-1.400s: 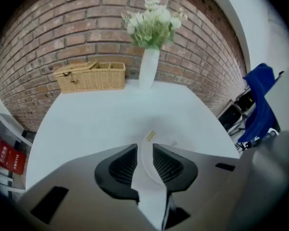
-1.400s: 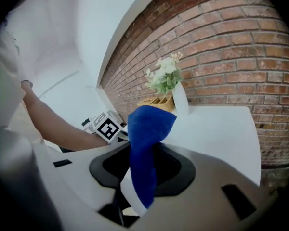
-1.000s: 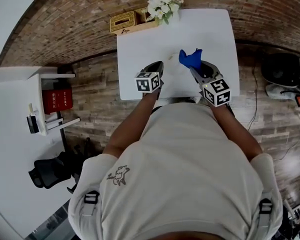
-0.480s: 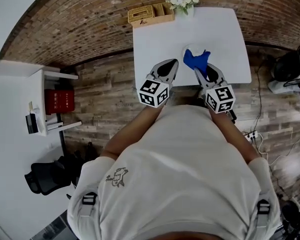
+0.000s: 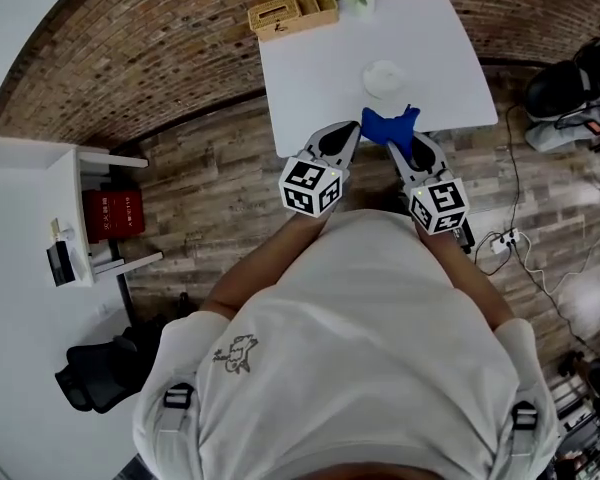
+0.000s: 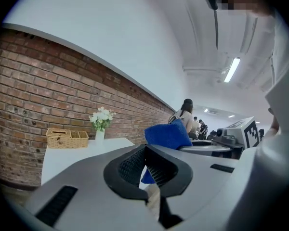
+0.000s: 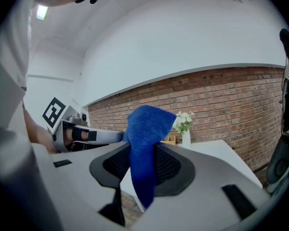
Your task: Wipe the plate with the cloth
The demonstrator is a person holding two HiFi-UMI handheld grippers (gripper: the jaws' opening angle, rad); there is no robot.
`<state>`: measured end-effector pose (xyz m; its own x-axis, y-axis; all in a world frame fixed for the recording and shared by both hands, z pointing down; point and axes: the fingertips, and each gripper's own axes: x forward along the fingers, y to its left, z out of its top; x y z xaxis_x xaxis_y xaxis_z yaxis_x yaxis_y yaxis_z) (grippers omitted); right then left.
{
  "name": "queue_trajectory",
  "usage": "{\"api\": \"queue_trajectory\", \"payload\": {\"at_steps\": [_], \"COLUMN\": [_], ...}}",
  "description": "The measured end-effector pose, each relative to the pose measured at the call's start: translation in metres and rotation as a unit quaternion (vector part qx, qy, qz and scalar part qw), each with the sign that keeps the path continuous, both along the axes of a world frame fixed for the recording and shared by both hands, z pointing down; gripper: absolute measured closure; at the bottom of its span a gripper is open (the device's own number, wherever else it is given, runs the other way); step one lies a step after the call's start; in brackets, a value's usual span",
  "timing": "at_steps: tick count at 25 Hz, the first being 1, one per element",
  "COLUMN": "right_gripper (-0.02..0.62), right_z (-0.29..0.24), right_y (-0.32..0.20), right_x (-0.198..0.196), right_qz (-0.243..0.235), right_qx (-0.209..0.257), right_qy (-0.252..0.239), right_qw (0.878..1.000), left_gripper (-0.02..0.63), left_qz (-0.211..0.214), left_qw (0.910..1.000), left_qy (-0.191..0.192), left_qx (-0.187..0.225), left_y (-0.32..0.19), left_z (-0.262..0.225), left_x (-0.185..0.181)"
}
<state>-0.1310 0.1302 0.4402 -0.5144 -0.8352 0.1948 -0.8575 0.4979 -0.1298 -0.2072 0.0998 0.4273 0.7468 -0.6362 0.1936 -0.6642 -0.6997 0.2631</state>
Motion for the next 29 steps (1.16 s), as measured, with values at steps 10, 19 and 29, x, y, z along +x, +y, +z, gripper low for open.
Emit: {"api": "queue_trajectory", "payload": {"at_steps": [10,19,29], "right_gripper": [0.465,0.465,0.465], "right_z": [0.001,0.015,0.005], "right_y": [0.048,0.082,0.095], "right_x": [-0.004,-0.003,0.001], "right_qz": [-0.01,-0.004,0.001], "right_qx": [-0.005,-0.019,-0.008], "right_qy": [-0.003,-0.013,-0.016], "right_qw": [1.0,1.0,1.0], "left_gripper": [0.598,0.598,0.6], "left_qz": [0.01,0.009,0.015], "left_qw": [0.9999,0.9997,0.9998], "left_qy": [0.004,0.005,0.005], "left_qx": [-0.01,-0.021,-0.011], "left_y": [0.053,0.087,0.1], "left_z": [0.005,0.015,0.008], "left_x": [0.001,-0.001,0.003]}}
